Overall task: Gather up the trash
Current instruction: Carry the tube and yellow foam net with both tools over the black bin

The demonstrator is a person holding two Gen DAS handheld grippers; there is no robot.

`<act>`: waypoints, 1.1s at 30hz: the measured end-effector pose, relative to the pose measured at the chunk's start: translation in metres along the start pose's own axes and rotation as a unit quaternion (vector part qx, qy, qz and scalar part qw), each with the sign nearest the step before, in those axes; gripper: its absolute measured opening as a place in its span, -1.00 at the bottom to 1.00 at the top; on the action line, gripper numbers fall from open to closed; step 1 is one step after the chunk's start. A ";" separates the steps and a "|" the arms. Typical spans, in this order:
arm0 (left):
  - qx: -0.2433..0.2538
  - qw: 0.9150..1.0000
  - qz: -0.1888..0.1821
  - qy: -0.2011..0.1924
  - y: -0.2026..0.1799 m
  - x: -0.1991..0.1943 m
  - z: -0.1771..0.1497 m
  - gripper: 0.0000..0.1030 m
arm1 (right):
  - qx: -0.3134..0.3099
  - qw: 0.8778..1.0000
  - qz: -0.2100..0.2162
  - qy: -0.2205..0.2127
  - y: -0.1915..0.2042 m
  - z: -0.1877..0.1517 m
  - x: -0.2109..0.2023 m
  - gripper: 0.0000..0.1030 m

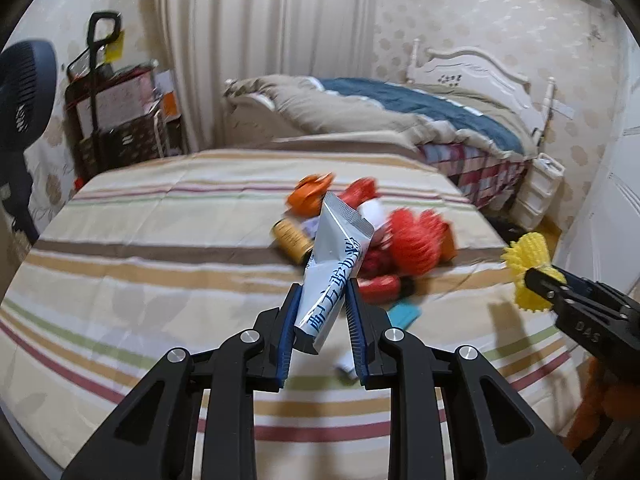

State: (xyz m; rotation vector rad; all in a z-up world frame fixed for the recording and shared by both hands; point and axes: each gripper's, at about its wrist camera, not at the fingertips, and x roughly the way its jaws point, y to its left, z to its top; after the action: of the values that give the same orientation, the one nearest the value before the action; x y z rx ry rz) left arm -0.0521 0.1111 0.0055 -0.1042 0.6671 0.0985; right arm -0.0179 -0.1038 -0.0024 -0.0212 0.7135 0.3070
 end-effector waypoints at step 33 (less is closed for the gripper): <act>0.113 0.988 -0.103 0.030 -0.208 0.141 0.054 -0.51 | 0.078 0.991 -0.104 -0.020 -0.166 0.043 0.055 -0.21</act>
State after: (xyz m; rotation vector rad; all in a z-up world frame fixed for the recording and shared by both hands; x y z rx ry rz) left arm 0.1171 -0.0800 -0.0260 0.0419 0.7187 -0.1802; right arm 0.0959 -0.2427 -0.0193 0.0584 0.6865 0.0514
